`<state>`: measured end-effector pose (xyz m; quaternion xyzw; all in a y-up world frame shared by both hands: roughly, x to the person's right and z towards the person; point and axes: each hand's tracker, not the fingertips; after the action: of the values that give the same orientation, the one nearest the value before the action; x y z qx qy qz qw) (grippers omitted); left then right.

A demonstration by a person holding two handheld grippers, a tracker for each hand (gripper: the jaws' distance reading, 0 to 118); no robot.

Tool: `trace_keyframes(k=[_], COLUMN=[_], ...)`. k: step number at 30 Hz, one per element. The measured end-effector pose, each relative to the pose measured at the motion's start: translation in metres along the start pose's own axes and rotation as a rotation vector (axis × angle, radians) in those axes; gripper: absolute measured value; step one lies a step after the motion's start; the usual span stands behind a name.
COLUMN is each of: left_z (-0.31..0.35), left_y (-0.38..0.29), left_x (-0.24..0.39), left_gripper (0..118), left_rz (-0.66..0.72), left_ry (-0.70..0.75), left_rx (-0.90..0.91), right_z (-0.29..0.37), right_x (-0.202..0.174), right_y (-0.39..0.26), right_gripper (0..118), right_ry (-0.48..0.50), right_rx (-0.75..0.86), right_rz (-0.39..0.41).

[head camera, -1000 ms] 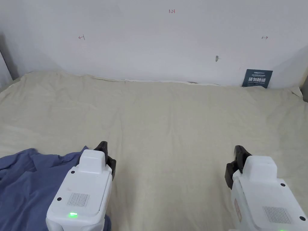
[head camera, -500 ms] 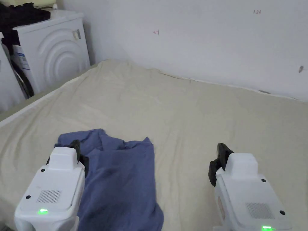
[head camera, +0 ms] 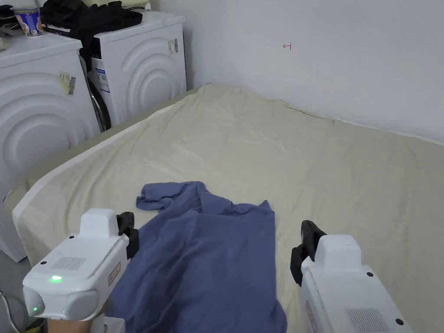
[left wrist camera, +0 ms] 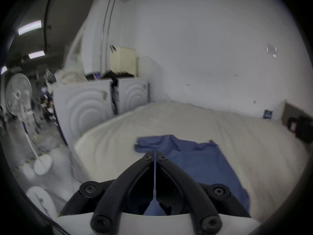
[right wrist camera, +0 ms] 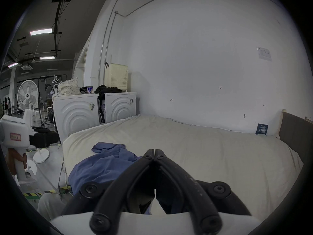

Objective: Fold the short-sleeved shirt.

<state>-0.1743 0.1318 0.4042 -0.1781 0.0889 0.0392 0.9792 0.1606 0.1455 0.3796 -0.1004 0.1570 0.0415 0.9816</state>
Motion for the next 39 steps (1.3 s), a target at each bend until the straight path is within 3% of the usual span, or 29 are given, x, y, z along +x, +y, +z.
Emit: trace_keyframes(k=[2,3,4,6,7,8,15,17,18,20,22,24,25,26,29,34,39], left_z=[-0.016,-0.033,-0.049,-0.072,-0.086,-0.099,-0.177,-0.196,-0.203,-0.213,-0.202,-0.205,-0.205,-0.205,-0.188,-0.134,-0.096], left_y=[0.001,0.003,0.002,0.0,-0.004,-0.007,-0.036,-0.05,-0.057,-0.076,-0.073,-0.076,-0.076,-0.075,-0.059,0.006,0.069], left_x=[0.008,0.006,0.009,0.022,0.028,0.036,0.084,0.094,0.097,0.105,0.11,0.112,0.115,0.119,0.123,0.144,0.2], left_gripper=[23,40,68,102,113,115,113,106,98,69,62,34,13,6,6,6,6], left_rz=[0.065,0.083,0.101,0.104,0.092,0.08,-0.059,-0.1,-0.114,-0.142,-0.083,-0.08,-0.108,-0.14,-0.135,-0.001,-0.062], left_ry=[-0.047,-0.067,-0.08,-0.107,-0.113,-0.111,-0.066,-0.059,-0.053,-0.062,-0.015,-0.06,-0.065,-0.064,-0.065,-0.207,-0.371], left_rx=[-0.057,-0.103,-0.134,-0.212,-0.245,-0.285,-0.478,-0.558,-0.584,-0.678,-0.589,-0.603,-0.596,-0.596,-0.587,-0.425,-0.273], right_z=[0.004,0.005,0.006,0.009,0.01,0.011,0.018,0.02,0.02,0.022,0.024,0.027,0.029,0.03,0.04,0.061,0.087], right_x=[0.007,0.011,0.015,0.027,0.032,0.038,0.08,0.091,0.095,0.104,0.112,0.118,0.122,0.126,0.135,0.153,0.173], right_y=[-0.003,-0.004,-0.005,-0.009,-0.011,-0.012,-0.026,-0.031,-0.032,-0.037,-0.041,-0.044,-0.045,-0.045,-0.044,-0.042,-0.044], right_gripper=[1,1,1,1,1,1,1,1,1,1,1,1,1,1,1,1,1], right_ry=[-0.011,-0.02,-0.031,-0.055,-0.07,-0.088,-0.189,-0.213,-0.221,-0.24,-0.256,-0.272,-0.276,-0.277,-0.29,-0.315,-0.363], right_rx=[-0.007,-0.011,-0.017,-0.029,-0.037,-0.044,-0.094,-0.11,-0.117,-0.132,-0.147,-0.153,-0.156,-0.159,-0.152,-0.124,-0.099], right_rz=[0.008,0.013,0.015,0.015,0.015,0.016,0.005,0.004,0.003,-0.004,-0.01,-0.017,-0.025,-0.034,-0.058,-0.096,-0.112])
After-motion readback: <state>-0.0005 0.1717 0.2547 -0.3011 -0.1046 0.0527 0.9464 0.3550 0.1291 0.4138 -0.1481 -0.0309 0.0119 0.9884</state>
